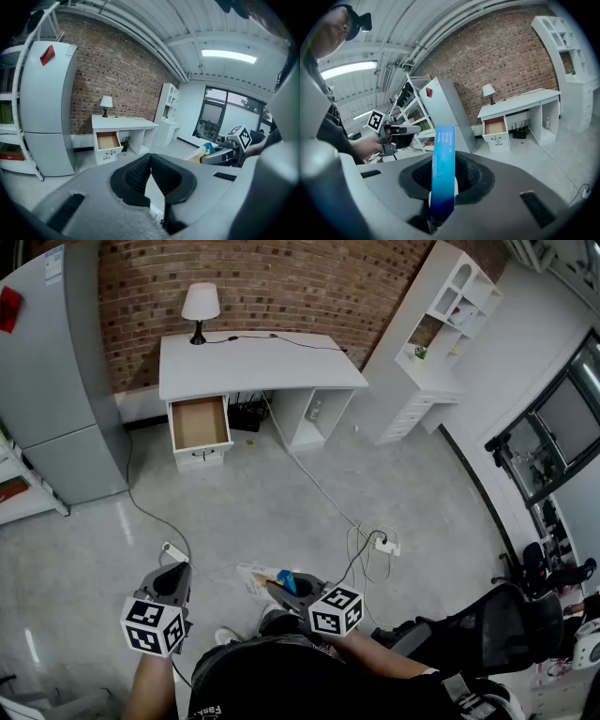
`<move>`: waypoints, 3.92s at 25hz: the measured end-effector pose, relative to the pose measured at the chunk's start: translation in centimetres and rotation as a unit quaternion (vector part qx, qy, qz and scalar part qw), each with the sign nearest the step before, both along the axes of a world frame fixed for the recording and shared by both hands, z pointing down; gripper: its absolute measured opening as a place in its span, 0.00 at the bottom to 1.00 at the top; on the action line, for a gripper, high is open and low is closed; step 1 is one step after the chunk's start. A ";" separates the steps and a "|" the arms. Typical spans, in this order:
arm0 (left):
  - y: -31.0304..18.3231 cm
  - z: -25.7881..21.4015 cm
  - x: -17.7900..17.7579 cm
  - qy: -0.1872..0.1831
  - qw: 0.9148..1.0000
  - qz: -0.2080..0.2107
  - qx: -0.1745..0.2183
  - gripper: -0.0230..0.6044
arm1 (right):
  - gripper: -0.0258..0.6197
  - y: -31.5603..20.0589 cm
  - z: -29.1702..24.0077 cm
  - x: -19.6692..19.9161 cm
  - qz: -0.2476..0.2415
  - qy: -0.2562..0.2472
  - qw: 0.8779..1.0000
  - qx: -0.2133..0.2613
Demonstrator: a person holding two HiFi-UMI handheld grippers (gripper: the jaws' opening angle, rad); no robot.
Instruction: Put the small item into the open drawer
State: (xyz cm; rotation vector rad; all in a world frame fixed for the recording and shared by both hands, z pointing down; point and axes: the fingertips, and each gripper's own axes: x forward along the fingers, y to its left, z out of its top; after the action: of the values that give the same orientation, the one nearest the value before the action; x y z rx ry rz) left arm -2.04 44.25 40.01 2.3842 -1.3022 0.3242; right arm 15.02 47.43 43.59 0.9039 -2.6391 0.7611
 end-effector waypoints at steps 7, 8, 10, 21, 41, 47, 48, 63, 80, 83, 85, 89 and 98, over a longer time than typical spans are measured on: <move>-0.5 -0.2 -0.5 -0.006 1.000 0.005 0.000 0.06 | 0.15 -0.5 -0.2 -0.3 0.011 0.004 1.000 0.001; -0.6 -0.3 -0.5 -0.007 1.000 0.005 0.001 0.06 | 0.15 -0.5 -0.2 -0.4 0.011 0.004 1.000 0.000; -0.7 -0.4 -0.7 -0.007 1.000 0.004 0.003 0.06 | 0.15 -0.6 -0.2 -0.6 0.010 0.002 1.000 0.000; 0.2 0.4 -0.8 -0.008 1.000 0.015 -0.003 0.06 | 0.16 -0.4 -0.5 -2.3 -0.012 -0.007 1.000 -0.013; -5.3 2.6 -1.1 -0.005 0.999 -0.011 -0.039 0.06 | 0.16 -9.6 0.4 -1.1 0.010 -0.030 0.999 -0.032; -11.6 2.6 -0.4 0.009 0.998 -0.017 -0.056 0.06 | 0.16 -15.6 0.6 -0.9 0.005 -0.034 0.999 -0.040; -12.6 2.7 -0.1 0.008 0.998 -0.013 -0.057 0.06 | 0.16 -16.6 0.8 -0.9 0.004 -0.034 0.999 -0.042; -25.8 2.0 2.0 0.007 0.998 -0.028 -0.059 0.06 | 0.16 -30.2 0.8 0.5 -0.022 -0.036 0.998 -0.054; -33.0 1.2 4.7 -0.011 0.997 -0.060 -0.051 0.06 | 0.16 -38.8 -0.5 4.8 -0.047 -0.043 0.998 -0.030; -33.6 1.3 4.6 -0.012 0.997 -0.062 -0.054 0.06 | 0.16 -39.8 -1.1 5.1 -0.040 -0.049 0.998 -0.023; -33.5 1.4 4.7 -0.015 0.997 -0.059 -0.056 0.06 | 0.16 -39.9 -1.0 5.3 -0.037 -0.051 0.998 -0.023; -33.5 2.5 4.0 -0.019 0.996 -0.060 -0.069 0.06 | 0.16 -39.9 -0.1 5.2 -0.031 -0.053 0.998 -0.035; -38.6 3.2 2.6 -0.005 0.997 -0.057 -0.057 0.06 | 0.16 -44.0 1.6 3.0 -0.029 -0.042 0.997 -0.049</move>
State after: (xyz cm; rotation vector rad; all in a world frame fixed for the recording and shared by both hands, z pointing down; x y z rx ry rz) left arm 0.54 5.66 43.26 2.2055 -1.3800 0.3661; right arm 18.07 3.44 45.23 0.7811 -2.6604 0.9250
